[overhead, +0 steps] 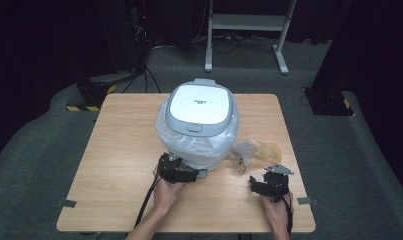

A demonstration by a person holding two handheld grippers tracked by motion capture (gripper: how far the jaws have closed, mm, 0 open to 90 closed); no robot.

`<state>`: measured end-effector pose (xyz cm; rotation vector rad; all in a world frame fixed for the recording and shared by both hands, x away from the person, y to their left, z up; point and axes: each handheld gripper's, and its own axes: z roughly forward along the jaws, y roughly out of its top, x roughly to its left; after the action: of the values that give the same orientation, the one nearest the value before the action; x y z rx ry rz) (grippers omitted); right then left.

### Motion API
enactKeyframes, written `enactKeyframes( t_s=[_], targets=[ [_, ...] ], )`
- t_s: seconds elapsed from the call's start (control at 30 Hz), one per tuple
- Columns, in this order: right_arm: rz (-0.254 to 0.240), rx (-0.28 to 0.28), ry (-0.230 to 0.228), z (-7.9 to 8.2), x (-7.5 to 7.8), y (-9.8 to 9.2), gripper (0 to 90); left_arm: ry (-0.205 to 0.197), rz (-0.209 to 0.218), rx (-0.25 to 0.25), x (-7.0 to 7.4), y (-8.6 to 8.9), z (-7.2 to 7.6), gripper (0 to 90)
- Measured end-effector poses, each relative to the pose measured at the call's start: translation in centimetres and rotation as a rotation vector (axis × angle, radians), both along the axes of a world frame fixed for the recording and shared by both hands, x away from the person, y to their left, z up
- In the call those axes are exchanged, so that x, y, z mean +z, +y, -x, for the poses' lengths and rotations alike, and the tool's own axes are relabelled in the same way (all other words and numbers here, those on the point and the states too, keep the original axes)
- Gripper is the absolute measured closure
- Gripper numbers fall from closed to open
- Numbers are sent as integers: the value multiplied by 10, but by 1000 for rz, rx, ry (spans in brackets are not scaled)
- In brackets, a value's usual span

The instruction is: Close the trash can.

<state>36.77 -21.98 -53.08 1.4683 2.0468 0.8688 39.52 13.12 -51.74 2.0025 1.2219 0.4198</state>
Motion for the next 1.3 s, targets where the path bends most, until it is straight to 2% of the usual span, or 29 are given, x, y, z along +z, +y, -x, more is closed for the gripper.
enactKeyframes(
  t_s=[0.1, 0.4, 0.5, 0.9, 0.93, 0.97, 1.0, 1.03, 1.07, 1.13, 1.23, 1.27, 1.3],
  targets=[
    [0, 1, 0, 0, 0, 0, 167, -40, 31, 23, -4, -2, 1, 1],
    [0, 1, 0, 0, 0, 0, 167, -56, 40, 19, -6, -2, 2, 3],
    [0, 1, 0, 0, 0, 0, 167, -51, 74, 20, -8, -2, 1, 3],
    [-1, -2, 4, 0, 0, 1, 168, -41, 41, 11, -12, -4, -1, 4],
    [-1, 1, 4, -1, 0, 1, 168, -42, 11, 16, -12, -6, -1, 4],
    [-1, 1, 4, -1, 0, 1, 168, -42, 11, 16, -12, -6, -1, 5],
    [0, 1, 5, -1, 0, 1, 168, -31, -41, -3, -11, -5, -1, 5],
    [0, 2, 4, -1, 0, 0, 168, -31, -41, -3, -11, -5, -1, 6],
    [-4, 1, 7, -1, 0, 1, 168, -14, -45, -19, -11, -3, -2, 6],
    [-6, 0, 9, -1, 0, 1, 169, -18, -57, -18, -11, -3, -2, 7],
    [-6, 2, 4, 0, 0, 1, 195, -27, -50, -6, -11, -4, -2, 8],
    [-7, 4, -10, 2, 0, -1, 269, -17, -55, -18, -11, -3, -2, 8],
    [-14, -1, -13, 4, 1, -3, 281, -17, -52, -17, -11, -3, -2, 8]
  ],
)
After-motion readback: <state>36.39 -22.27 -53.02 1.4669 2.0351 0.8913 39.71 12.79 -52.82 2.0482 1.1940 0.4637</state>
